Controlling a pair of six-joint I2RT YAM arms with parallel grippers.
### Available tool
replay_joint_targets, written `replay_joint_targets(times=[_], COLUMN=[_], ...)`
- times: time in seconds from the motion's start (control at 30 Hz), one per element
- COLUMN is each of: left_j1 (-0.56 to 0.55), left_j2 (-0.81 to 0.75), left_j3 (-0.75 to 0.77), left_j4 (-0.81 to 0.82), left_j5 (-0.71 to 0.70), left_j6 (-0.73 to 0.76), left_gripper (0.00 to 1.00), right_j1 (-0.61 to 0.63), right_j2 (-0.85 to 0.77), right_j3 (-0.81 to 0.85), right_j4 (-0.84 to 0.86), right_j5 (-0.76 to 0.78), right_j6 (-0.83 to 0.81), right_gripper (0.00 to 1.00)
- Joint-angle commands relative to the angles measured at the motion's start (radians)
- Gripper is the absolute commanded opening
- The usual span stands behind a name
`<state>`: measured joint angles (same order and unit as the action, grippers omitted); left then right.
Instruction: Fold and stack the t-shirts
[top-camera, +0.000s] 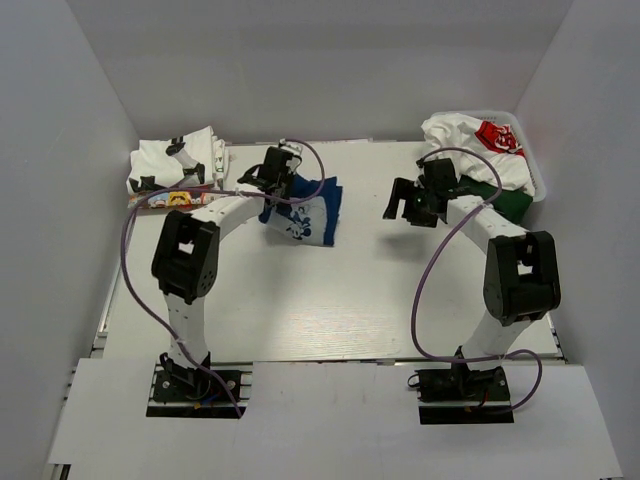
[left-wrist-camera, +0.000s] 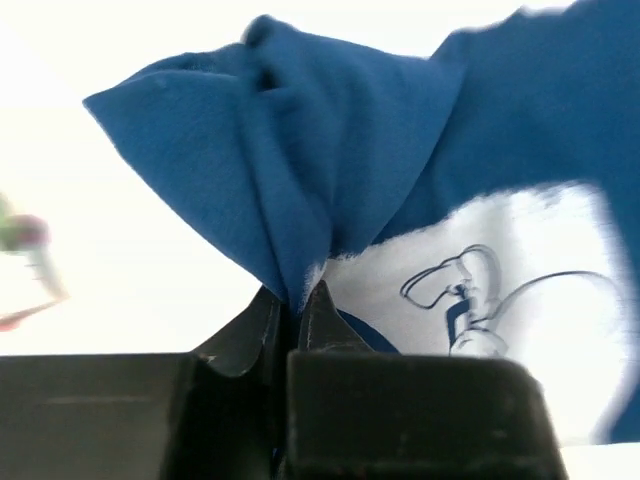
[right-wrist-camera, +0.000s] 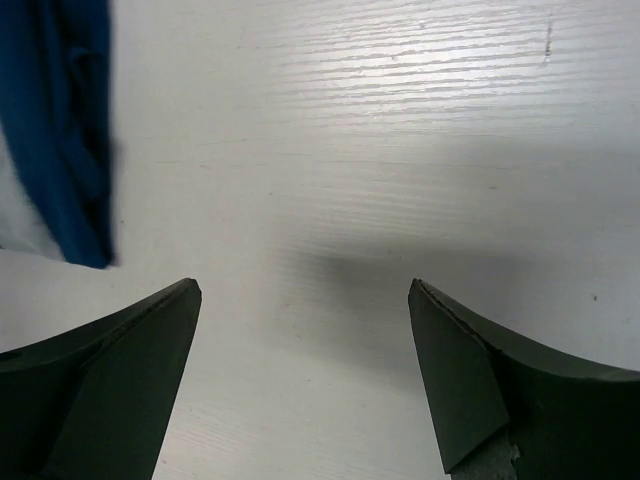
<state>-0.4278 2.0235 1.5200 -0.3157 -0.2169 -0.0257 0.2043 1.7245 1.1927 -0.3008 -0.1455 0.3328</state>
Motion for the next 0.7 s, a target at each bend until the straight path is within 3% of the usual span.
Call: replay_joint_targets(times=[0.0,0.1,0.3,0.67], left_j1=[0.023,0.023,0.061,0.224], left_j2=[-0.147,-0.176,-0.203,-0.174], left_j3=[-0.014,-0.04,-0.002,0.241], left_j4=[0.09,0.144,0.21,0.05], left_j5=[-0.214,-0.337,-0.398,-0.215], left_j6=[0.141,0.254,0.392,0.47], left_gripper=[0.0,0.0,0.0,0.0], right_j1=[-0.008,-0.008,-0.009,-0.013], right_j2=[-0.036,-0.048,-0.066,-0.043], right_j3=[0.015,0.01,-0.002,-0.001], right_j4=[0.0,-0.003,-0.011,-0.008], right_j5=[0.064,0.084,0.13,0.101], right_j6=[0.0,-0.006,-0.015,-0.031], right_gripper=[0.9,0.9,0.9,0.9])
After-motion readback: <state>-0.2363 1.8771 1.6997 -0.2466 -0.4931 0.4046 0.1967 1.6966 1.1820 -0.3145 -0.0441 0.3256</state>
